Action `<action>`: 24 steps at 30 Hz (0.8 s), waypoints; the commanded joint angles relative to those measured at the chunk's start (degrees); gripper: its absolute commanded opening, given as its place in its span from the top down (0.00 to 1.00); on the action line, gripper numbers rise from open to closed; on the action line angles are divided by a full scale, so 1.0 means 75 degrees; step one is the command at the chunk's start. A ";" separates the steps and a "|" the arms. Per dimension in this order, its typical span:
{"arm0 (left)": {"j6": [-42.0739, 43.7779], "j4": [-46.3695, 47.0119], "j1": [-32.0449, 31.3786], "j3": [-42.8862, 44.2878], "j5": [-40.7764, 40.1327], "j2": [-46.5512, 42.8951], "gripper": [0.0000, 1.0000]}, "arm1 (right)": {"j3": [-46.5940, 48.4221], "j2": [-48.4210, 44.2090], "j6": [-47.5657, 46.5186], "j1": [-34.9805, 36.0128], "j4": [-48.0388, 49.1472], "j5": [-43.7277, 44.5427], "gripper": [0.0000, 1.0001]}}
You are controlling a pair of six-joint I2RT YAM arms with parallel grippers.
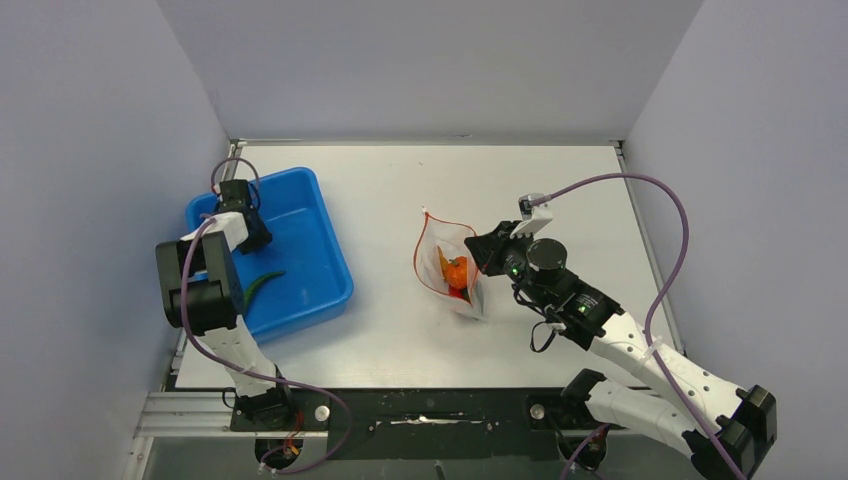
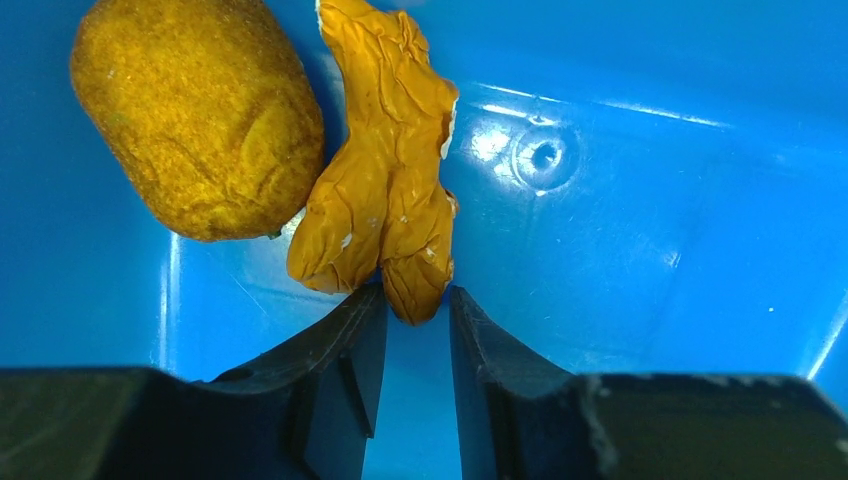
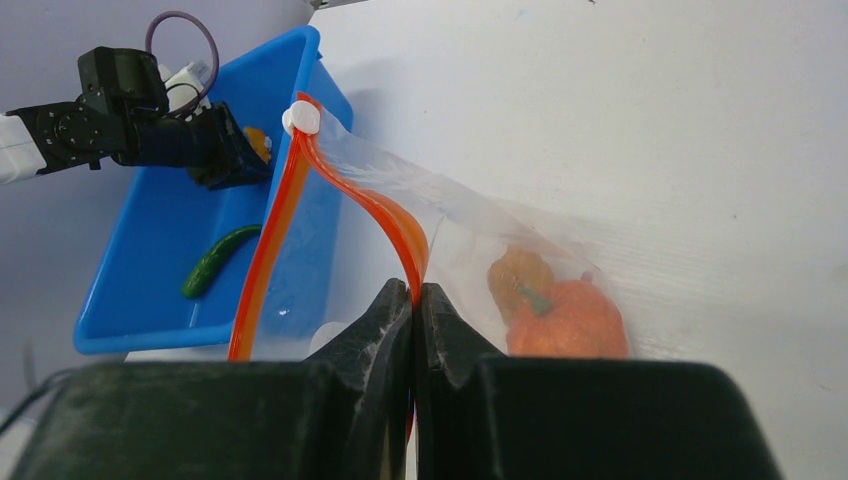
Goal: Place the food in the zip-top bag and seal the zipper
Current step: Pick up the fake vegetable from the bin.
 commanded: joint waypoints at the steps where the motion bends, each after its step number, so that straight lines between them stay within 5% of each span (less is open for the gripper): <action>1: 0.0098 0.0034 -0.0054 0.0355 -0.0205 0.0101 0.72 | 0.0180 -0.0147 -0.0103 0.0052 0.0463 0.0173 1.00; 13: -0.0028 -0.0285 -0.0513 0.0263 -0.0326 -0.0399 0.93 | 0.0254 -0.0220 -0.0043 0.0105 0.0373 0.0156 1.00; 24: -0.0456 -0.0633 -0.0807 -0.0045 0.0313 -0.1337 0.96 | 0.0239 -0.0257 -0.0017 0.0188 0.0195 0.0272 1.00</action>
